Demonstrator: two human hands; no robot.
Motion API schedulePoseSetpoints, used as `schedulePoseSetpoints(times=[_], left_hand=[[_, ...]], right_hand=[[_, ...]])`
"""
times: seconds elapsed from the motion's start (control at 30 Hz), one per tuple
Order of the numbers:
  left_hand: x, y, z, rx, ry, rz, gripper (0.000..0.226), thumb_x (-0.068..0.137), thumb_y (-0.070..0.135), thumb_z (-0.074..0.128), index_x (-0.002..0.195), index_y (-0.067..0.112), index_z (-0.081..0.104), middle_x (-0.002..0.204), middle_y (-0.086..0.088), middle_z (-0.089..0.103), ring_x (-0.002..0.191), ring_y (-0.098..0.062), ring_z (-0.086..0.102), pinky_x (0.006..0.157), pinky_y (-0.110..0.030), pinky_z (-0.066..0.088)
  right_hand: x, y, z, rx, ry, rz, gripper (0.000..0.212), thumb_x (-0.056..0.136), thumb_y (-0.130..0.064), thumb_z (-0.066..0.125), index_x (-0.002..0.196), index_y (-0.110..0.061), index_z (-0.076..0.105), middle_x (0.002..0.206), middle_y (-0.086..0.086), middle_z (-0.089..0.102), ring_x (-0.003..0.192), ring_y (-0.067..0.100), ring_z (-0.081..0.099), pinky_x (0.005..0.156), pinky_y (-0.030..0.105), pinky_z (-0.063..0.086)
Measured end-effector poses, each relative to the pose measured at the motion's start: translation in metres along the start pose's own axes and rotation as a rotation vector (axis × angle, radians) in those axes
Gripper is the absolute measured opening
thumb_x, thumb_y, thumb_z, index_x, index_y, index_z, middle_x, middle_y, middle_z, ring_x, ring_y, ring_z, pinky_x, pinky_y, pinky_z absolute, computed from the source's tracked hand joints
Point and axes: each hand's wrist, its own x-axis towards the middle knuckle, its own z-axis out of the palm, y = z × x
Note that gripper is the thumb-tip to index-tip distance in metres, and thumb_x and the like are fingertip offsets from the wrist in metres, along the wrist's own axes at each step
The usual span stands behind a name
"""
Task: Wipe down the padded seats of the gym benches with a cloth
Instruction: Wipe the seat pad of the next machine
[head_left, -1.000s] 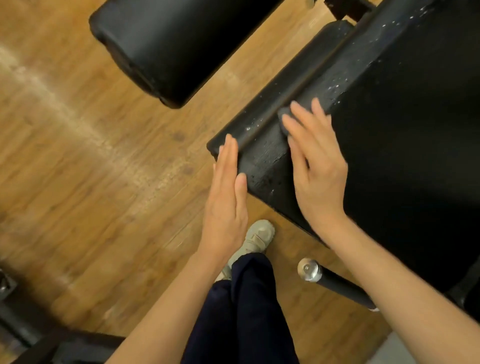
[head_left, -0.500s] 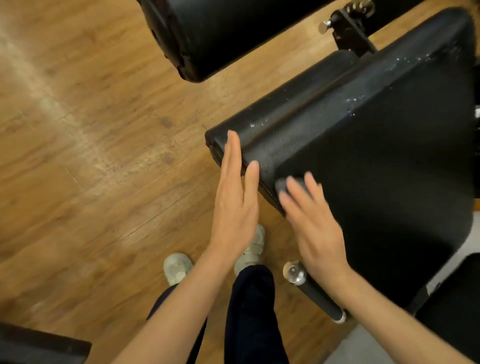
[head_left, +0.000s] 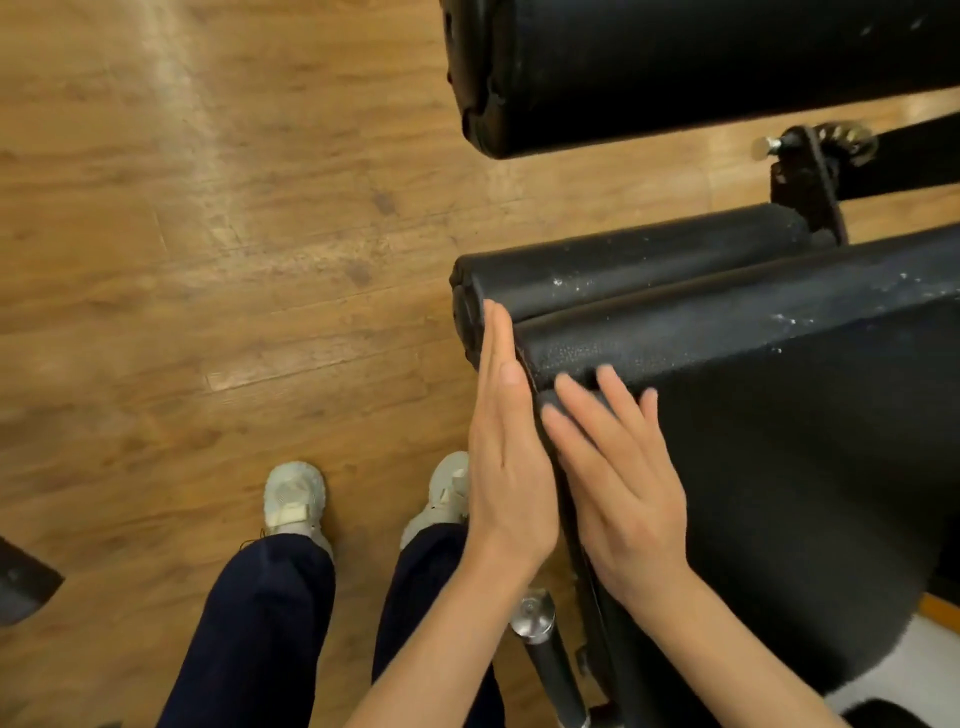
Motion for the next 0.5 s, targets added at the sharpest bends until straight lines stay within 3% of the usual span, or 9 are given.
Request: schedulePoseSetpoints(times=[0.1,0.17,0.23,0.3,0.4,0.5], left_hand=[[-0.002,0.0,0.008,-0.047,0.056,-0.021,0.058,0.102,0.043,0.017,0.158,0.026,0.017,0.164,0.016,0.019,0.147,0.009,0.015,0.125,-0.026,0.012],[0.0,-0.001,0.013,-0.066,0.101,-0.047,0.061,0.101,0.047,0.016,0.158,0.025,0.018,0.164,0.016,0.021,0.147,0.009,0.016,0.125,-0.026,0.012],[0.0,-0.002,0.016,-0.05,0.135,-0.051,0.063,0.101,0.049,0.017,0.159,0.025,0.017,0.164,0.018,0.02,0.147,0.011,0.015,0.123,-0.021,0.012],[0.0,-0.003,0.019,-0.003,0.134,-0.029,0.061,0.102,0.047,0.018,0.159,0.026,0.014,0.164,0.018,0.016,0.147,0.012,0.012,0.123,-0.02,0.012],[-0.001,-0.005,0.022,0.037,0.144,-0.025,0.057,0.104,0.041,0.021,0.159,0.027,0.01,0.165,0.02,0.012,0.146,0.014,0.008,0.123,-0.019,0.01],[-0.001,-0.007,0.027,0.053,0.184,-0.028,0.056,0.106,0.041,0.021,0.159,0.027,0.008,0.165,0.019,0.009,0.146,0.014,0.007,0.121,-0.015,0.009]], right_hand=[[0.067,-0.007,-0.004,0.019,-0.05,0.087,0.027,0.098,-0.012,0.051,0.119,-0.01,0.068,0.119,0.007,0.069,0.118,0.02,0.061,0.12,0.044,0.024],[0.11,-0.013,-0.003,-0.082,-0.197,0.116,0.025,0.099,-0.018,0.049,0.11,-0.012,0.07,0.102,0.003,0.071,0.098,0.018,0.066,0.12,0.038,0.022],[0.132,-0.004,-0.002,-0.108,-0.349,0.15,0.026,0.101,-0.025,0.048,0.114,-0.016,0.068,0.105,0.002,0.071,0.1,0.024,0.064,0.114,0.043,0.035],[0.14,0.017,-0.01,-0.081,-0.373,0.21,0.028,0.1,-0.034,0.05,0.118,-0.023,0.068,0.111,0.0,0.071,0.106,0.027,0.063,0.097,0.049,0.048],[0.133,0.03,-0.028,0.059,-0.23,0.32,0.023,0.094,-0.039,0.059,0.102,-0.026,0.076,0.102,-0.008,0.073,0.096,0.016,0.066,0.086,0.044,0.053],[0.136,0.009,-0.016,0.09,-0.393,0.175,0.023,0.095,-0.038,0.058,0.1,-0.025,0.076,0.1,-0.009,0.072,0.095,0.012,0.066,0.083,0.041,0.053]])
